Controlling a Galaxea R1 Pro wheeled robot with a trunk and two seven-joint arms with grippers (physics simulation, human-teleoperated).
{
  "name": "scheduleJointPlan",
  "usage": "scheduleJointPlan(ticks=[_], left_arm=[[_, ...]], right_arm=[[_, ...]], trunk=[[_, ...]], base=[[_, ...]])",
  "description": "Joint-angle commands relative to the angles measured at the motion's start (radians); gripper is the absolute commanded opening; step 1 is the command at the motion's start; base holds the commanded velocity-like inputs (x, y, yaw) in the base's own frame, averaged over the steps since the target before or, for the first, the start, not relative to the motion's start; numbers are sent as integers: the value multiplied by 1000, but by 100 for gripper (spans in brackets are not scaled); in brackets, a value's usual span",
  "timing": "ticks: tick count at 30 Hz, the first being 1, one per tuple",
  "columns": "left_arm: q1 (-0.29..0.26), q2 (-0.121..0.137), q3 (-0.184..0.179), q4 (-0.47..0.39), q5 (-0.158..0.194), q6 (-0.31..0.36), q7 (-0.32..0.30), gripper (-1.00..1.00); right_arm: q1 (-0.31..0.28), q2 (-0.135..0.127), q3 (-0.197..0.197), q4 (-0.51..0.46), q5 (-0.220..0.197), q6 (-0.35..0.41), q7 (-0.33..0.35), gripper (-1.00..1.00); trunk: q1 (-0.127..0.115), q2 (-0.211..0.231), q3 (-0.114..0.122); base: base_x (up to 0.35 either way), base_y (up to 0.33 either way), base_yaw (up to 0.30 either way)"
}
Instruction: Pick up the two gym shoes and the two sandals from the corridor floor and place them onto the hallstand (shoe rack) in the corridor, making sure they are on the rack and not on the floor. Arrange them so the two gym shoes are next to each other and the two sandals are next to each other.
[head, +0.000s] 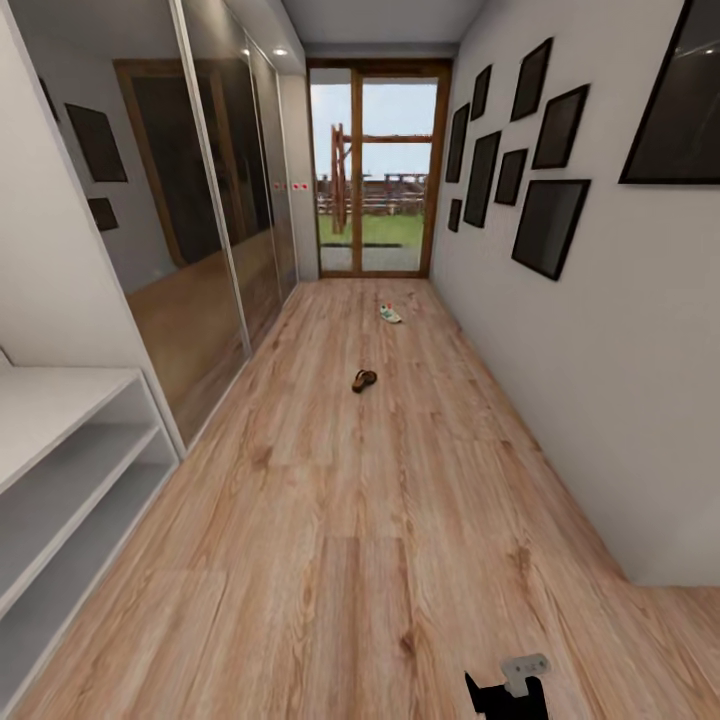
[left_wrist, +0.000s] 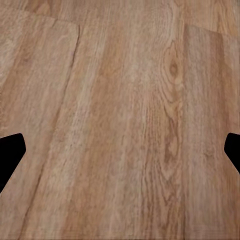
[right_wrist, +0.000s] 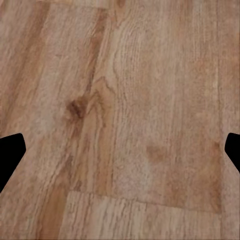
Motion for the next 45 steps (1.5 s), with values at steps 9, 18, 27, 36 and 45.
scheduleJointPlan(ticks=[9,18,27,36,45], left_arm=[[-1,0,3,2,10,1,-10,100],[-1,0,3,2,10,1,-10,100],[-1,0,3,2,10,1,-10,100],[-1,0,3,2,10,1,-10,100],[-1,0,3,3,10,1,-10,100]], right_arm=[[-1,-1,-6,1,10,-3,2,100],[-1,-1,-6,1,10,-4,2,100],[-1,-1,-6,1,10,-5,2,100],[-1,-1,-6,1,10,-3,1,100],[-1,1,-5,1,8,-3,1,100]], trunk=[[0,0,-1],[0,0,-1],[0,0,-1],[0,0,-1],[0,0,-1]], base=[[322,146,0],[314,154,0],[313,150,0],[313,142,0],[313,137,0]])
